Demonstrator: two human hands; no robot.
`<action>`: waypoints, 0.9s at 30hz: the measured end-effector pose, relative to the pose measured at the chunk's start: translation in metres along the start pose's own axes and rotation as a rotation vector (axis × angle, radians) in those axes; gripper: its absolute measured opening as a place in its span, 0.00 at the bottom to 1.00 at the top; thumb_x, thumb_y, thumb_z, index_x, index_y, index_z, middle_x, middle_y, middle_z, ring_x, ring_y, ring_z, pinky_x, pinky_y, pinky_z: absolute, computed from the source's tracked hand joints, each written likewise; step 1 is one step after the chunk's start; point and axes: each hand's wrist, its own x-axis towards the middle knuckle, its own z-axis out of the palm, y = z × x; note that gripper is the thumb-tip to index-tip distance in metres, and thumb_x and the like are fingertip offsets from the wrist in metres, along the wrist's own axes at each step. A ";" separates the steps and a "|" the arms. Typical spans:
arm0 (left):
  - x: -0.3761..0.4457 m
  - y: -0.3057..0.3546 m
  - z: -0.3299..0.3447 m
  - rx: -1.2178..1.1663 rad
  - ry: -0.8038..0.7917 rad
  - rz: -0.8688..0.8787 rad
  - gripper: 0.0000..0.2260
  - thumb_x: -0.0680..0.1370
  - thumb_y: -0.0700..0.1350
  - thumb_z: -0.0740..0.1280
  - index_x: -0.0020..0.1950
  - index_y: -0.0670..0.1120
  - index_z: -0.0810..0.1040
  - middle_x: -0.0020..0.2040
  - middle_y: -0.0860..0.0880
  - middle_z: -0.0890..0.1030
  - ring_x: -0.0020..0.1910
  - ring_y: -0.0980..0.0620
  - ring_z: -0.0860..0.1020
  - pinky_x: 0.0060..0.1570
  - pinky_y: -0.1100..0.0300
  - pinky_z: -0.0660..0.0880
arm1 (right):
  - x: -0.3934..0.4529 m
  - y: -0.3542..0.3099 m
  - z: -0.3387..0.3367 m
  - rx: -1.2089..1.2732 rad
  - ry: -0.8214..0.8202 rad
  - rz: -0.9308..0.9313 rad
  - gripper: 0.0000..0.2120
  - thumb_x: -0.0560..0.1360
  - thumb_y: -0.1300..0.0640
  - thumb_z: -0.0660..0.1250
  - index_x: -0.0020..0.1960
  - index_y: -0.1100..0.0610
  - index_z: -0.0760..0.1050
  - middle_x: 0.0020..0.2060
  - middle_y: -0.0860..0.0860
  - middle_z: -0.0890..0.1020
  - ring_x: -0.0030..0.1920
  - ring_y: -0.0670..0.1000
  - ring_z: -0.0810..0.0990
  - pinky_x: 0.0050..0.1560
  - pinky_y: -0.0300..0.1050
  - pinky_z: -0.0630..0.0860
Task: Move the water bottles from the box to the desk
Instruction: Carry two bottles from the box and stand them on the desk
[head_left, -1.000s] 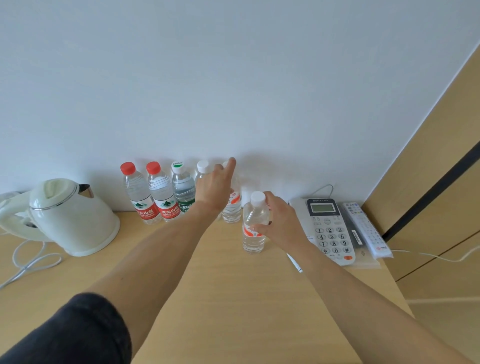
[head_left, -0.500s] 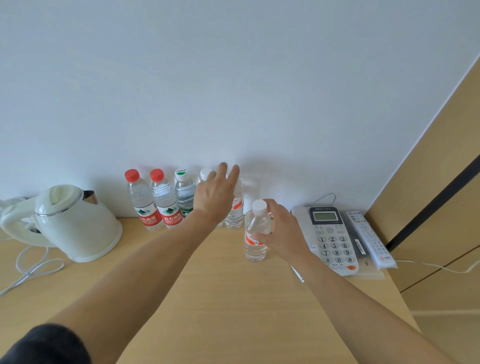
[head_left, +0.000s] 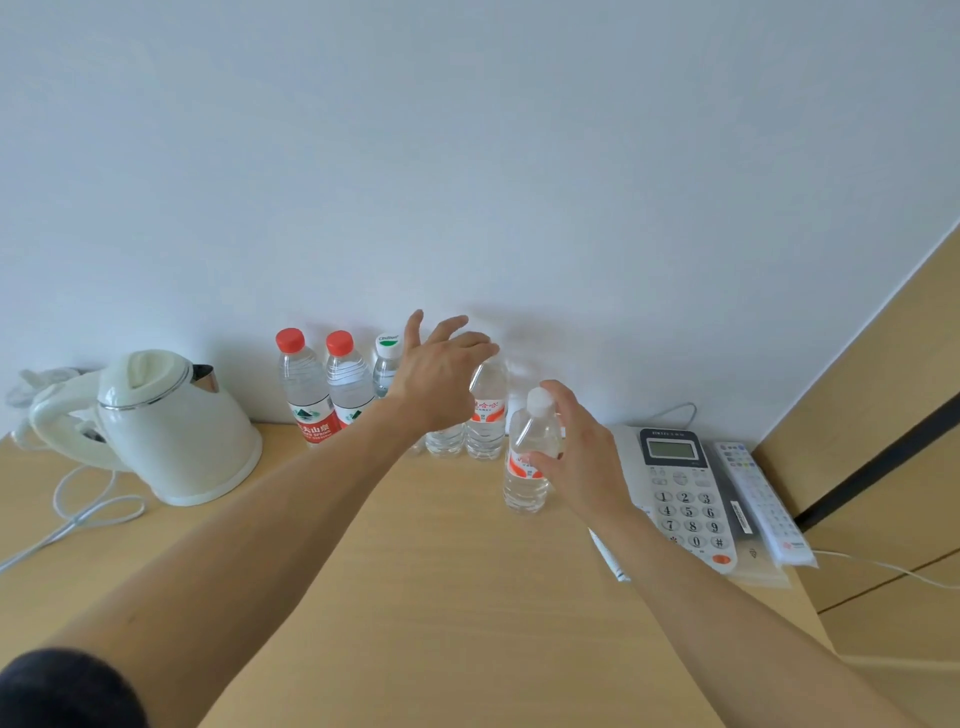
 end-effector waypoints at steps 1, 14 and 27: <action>0.000 0.000 0.000 -0.004 -0.003 0.003 0.33 0.72 0.39 0.66 0.76 0.56 0.67 0.75 0.60 0.68 0.80 0.52 0.54 0.76 0.38 0.40 | 0.008 0.001 0.002 0.008 0.004 0.008 0.37 0.67 0.60 0.79 0.69 0.45 0.64 0.53 0.44 0.77 0.52 0.47 0.76 0.49 0.42 0.72; -0.001 -0.004 0.002 -0.075 0.015 0.036 0.32 0.72 0.37 0.64 0.77 0.53 0.68 0.76 0.56 0.68 0.80 0.53 0.58 0.79 0.46 0.43 | 0.071 0.028 0.020 -0.023 0.086 0.041 0.39 0.66 0.60 0.80 0.73 0.47 0.68 0.52 0.51 0.75 0.53 0.50 0.76 0.49 0.39 0.67; 0.004 -0.003 0.003 -0.090 0.043 0.021 0.31 0.72 0.37 0.64 0.75 0.53 0.71 0.74 0.57 0.71 0.79 0.54 0.60 0.79 0.48 0.44 | 0.066 0.021 0.012 -0.161 0.049 -0.028 0.37 0.71 0.67 0.73 0.75 0.49 0.66 0.56 0.54 0.75 0.52 0.56 0.79 0.51 0.47 0.74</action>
